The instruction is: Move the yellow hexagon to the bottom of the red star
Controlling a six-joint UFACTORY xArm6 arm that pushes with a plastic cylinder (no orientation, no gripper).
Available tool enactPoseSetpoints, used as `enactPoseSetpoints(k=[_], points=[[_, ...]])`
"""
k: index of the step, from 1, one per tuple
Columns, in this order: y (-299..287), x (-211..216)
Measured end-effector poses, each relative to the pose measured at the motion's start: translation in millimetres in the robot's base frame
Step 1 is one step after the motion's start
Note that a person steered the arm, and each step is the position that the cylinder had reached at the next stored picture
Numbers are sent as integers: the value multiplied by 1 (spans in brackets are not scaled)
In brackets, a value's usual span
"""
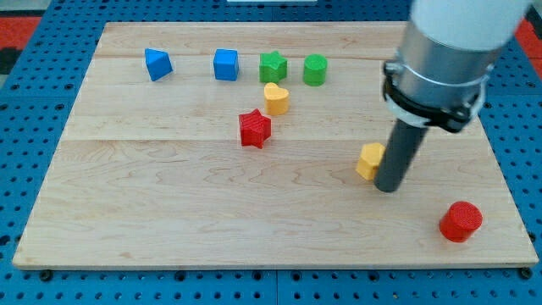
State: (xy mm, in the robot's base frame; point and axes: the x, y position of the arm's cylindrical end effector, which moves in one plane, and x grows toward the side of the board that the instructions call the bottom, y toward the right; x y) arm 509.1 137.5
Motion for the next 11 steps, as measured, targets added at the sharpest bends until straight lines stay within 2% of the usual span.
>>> enactPoseSetpoints(k=[1, 2, 3, 4, 6, 7, 9, 11], points=[[33, -22], [-19, -30], [-96, -29], [-93, -24], [-83, -60], [-96, -73], [-110, -35], [-125, -20]])
